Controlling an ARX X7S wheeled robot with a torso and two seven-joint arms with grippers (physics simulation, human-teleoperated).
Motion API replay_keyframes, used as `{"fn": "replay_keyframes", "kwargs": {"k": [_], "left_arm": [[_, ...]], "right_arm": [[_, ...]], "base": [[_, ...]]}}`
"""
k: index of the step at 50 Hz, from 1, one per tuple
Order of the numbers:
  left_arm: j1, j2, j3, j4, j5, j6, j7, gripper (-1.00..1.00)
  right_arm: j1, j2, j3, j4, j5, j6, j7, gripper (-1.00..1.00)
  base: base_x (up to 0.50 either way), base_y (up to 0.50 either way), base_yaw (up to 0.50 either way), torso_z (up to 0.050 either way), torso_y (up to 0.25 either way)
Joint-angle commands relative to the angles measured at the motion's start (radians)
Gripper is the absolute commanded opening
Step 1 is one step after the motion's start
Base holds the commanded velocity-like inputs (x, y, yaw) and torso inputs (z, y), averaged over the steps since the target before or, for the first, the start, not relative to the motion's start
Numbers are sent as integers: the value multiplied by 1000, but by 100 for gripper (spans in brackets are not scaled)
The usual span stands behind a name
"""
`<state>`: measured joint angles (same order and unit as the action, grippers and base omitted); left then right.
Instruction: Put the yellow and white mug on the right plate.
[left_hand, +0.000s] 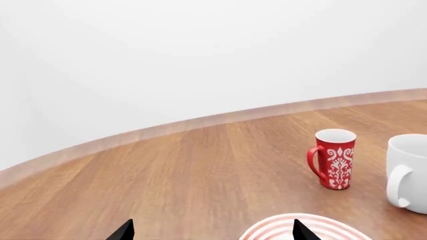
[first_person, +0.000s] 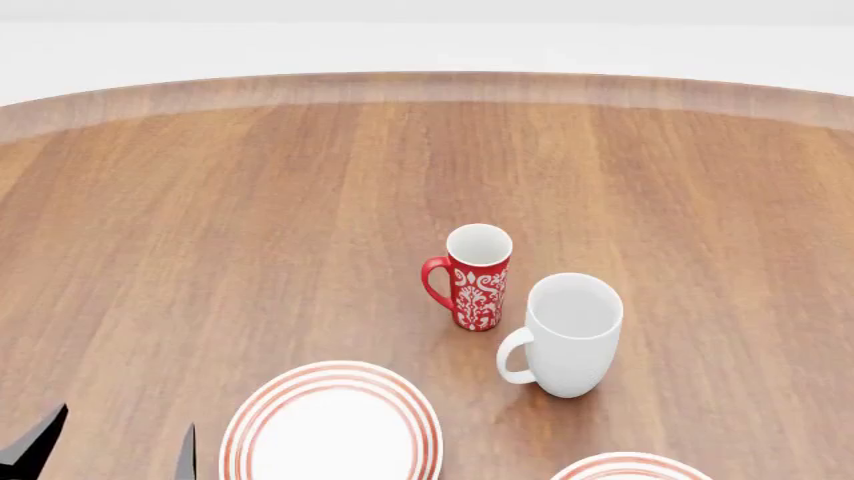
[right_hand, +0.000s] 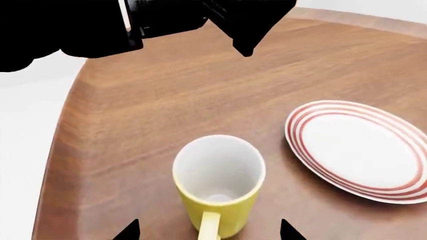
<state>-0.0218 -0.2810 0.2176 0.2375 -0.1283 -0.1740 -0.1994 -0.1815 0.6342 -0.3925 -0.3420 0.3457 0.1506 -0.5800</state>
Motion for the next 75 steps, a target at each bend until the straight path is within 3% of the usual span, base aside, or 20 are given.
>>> {"fn": "replay_keyframes", "kwargs": {"k": [1,75], "left_arm": [[-1,-2,6,-8,-1,6,-4,100],[-4,-23,25,-16,-24,16,-24,100]], "right_arm": [[29,-35,-35,57,-25,0,-5,100],[162,-180,-165,367,-134,-55,-21,100]], "base": [[0,0,0,0,0],[0,0,0,0,0]]}}
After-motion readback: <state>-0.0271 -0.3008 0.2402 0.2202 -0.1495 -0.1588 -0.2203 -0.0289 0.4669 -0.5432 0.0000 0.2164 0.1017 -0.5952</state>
